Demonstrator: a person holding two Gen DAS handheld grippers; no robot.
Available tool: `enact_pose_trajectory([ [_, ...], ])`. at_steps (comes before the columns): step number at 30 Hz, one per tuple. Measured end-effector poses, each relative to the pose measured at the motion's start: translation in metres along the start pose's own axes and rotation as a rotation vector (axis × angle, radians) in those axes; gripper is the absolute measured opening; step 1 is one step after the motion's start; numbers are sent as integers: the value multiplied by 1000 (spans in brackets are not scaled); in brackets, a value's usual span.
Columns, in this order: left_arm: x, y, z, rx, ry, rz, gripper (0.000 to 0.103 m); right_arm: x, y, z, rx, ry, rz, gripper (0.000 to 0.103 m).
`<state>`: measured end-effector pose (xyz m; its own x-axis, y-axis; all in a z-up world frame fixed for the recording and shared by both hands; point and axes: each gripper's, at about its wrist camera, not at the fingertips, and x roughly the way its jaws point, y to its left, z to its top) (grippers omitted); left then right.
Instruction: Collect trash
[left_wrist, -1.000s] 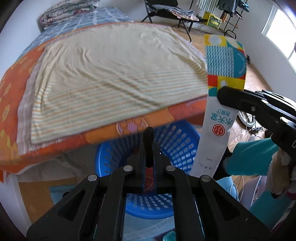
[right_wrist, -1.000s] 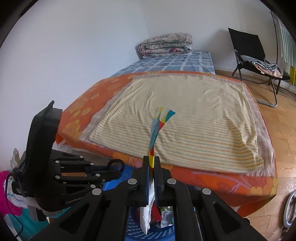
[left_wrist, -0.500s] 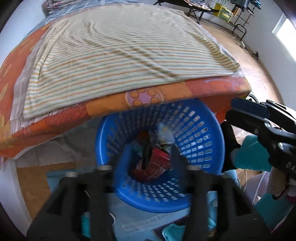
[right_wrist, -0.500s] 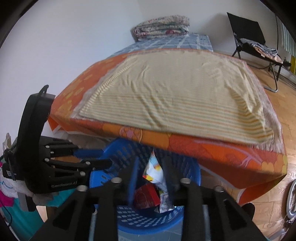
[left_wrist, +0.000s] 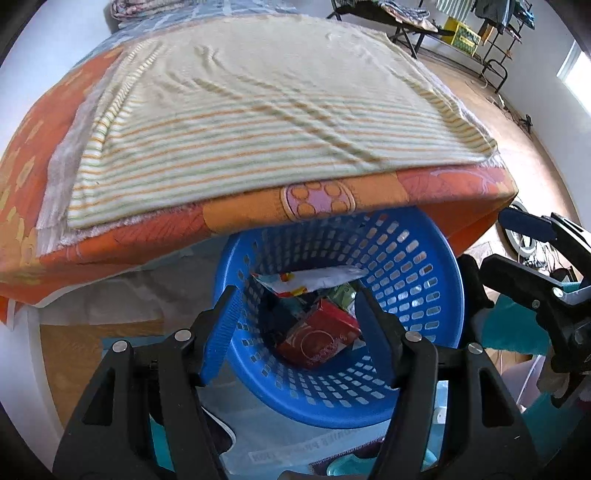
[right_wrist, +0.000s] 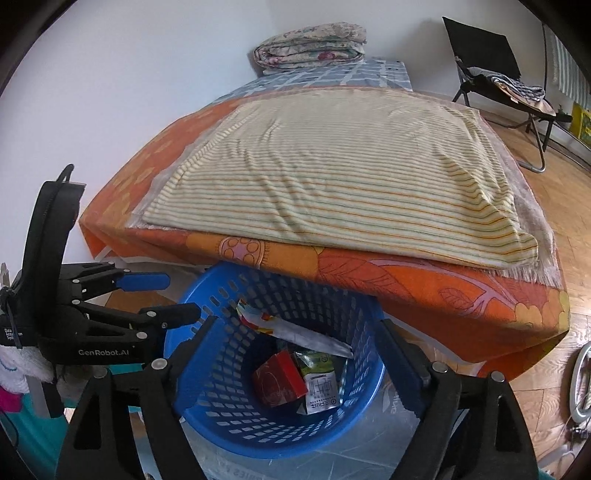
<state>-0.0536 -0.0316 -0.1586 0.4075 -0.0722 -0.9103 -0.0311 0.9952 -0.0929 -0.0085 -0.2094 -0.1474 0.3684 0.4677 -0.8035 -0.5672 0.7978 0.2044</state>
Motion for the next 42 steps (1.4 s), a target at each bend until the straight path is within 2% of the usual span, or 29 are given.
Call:
enact_pose_trajectory([
  [2, -6, 0, 2, 1, -24, 15, 67, -3, -1, 2, 3, -11, -1, 88],
  [5, -15, -1, 4, -1, -65, 22, 74, -7, -1, 4, -5, -34, -11, 91],
  [9, -27, -2, 7, -4, -112, 33, 76, -14, 0, 6, -10, -59, -17, 95],
  [12, -35, -2, 10, -8, -141, 40, 83, -20, 1, 8, -14, -81, -19, 98],
  [21, -53, -1, 17, -24, -207, 78, 83, -37, 4, 16, -24, -142, -30, 103],
  [29, -74, 10, 25, -79, -268, 89, 84, -46, 1, 21, -2, -163, -35, 103],
  [36, -98, 17, 34, -144, -336, 43, 87, -58, -5, 29, 30, -201, -30, 103],
  [39, -110, 16, 39, -148, -375, 21, 87, -63, -7, 35, 40, -216, -27, 103],
  [42, -122, 9, 42, -124, -415, 31, 87, -71, -8, 39, 48, -244, -35, 103],
])
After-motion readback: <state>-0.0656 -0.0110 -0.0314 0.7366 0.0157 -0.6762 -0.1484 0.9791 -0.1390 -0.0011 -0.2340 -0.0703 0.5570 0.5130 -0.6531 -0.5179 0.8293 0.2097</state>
